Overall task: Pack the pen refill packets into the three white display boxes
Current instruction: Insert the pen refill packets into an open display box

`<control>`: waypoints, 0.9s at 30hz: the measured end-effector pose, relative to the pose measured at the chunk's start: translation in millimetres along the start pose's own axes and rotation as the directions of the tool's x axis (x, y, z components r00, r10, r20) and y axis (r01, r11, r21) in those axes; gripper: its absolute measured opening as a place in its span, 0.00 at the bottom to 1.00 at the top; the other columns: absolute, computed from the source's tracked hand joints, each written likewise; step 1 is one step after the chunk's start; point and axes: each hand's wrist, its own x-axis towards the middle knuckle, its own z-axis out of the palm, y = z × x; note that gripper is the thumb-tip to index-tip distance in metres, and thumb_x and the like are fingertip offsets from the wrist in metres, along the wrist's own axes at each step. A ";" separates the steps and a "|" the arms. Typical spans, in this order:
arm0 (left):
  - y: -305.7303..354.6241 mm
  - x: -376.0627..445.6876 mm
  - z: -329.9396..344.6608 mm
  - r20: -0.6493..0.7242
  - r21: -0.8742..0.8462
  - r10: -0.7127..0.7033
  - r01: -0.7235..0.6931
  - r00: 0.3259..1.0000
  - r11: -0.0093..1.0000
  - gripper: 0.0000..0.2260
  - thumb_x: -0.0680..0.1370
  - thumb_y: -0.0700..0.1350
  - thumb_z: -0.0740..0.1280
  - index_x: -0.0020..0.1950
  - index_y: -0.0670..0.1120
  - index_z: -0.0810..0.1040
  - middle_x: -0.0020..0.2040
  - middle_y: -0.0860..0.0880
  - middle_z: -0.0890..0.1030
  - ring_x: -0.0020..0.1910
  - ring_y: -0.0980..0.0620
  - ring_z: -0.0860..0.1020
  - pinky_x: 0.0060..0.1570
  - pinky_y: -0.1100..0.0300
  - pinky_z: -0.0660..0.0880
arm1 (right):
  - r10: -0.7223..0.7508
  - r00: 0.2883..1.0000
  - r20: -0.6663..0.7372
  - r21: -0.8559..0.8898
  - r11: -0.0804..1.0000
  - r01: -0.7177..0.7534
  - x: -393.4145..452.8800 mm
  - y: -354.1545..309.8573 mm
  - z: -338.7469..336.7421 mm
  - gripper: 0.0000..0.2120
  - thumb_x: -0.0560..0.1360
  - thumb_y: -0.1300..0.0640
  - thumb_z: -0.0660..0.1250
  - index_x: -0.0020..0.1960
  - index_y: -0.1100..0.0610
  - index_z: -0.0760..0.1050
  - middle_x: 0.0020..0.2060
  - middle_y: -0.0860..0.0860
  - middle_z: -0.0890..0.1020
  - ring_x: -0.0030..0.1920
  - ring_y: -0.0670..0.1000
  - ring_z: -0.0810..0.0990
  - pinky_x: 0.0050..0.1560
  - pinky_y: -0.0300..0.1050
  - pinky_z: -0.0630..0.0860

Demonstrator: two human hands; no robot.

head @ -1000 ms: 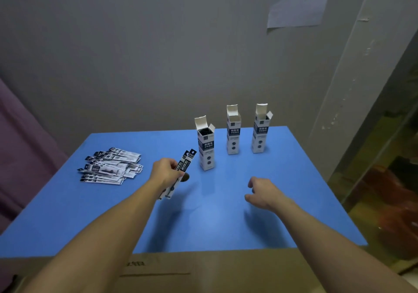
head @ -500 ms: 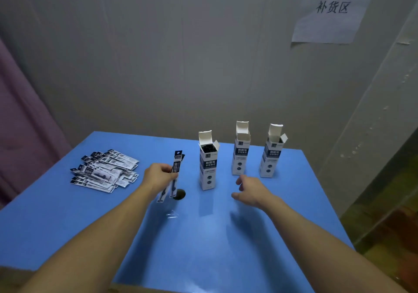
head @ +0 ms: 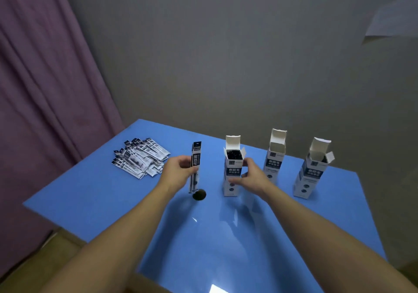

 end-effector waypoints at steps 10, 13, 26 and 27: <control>31.4 -29.0 -2.3 -0.077 -0.101 0.043 -0.050 0.996 0.994 0.08 0.74 0.34 0.75 0.52 0.42 0.86 0.44 0.49 0.87 0.43 0.55 0.85 0.45 0.60 0.82 | -0.109 0.993 0.036 0.071 0.992 0.106 13.2 -1.1 -3.1 0.23 0.67 0.58 0.81 0.59 0.51 0.77 0.51 0.47 0.82 0.51 0.50 0.80 0.54 0.49 0.78; 45.3 -35.0 -6.8 -0.104 -0.171 0.069 -0.086 0.992 0.982 0.08 0.74 0.34 0.75 0.51 0.41 0.86 0.45 0.48 0.87 0.44 0.53 0.85 0.44 0.60 0.82 | -0.170 0.985 0.030 0.049 0.984 0.169 7.0 1.4 -4.6 0.24 0.65 0.55 0.82 0.58 0.49 0.78 0.50 0.46 0.83 0.53 0.46 0.80 0.54 0.46 0.77; 115.2 -53.8 -23.8 -0.202 -0.460 0.300 -0.361 0.932 0.811 0.10 0.72 0.33 0.75 0.51 0.42 0.86 0.50 0.42 0.87 0.49 0.43 0.85 0.53 0.49 0.82 | -0.280 0.959 0.045 0.045 0.960 0.278 -14.7 -13.3 -8.8 0.21 0.65 0.54 0.81 0.55 0.48 0.79 0.48 0.44 0.83 0.50 0.42 0.81 0.48 0.40 0.77; 119.4 -55.6 -23.2 -0.197 -0.483 0.316 -0.372 0.928 0.792 0.11 0.71 0.34 0.75 0.51 0.42 0.86 0.50 0.42 0.86 0.50 0.42 0.85 0.54 0.48 0.82 | -0.294 0.954 0.053 0.048 0.955 0.291 -16.2 -14.4 -8.5 0.21 0.66 0.54 0.81 0.55 0.47 0.79 0.48 0.44 0.83 0.50 0.41 0.81 0.48 0.41 0.77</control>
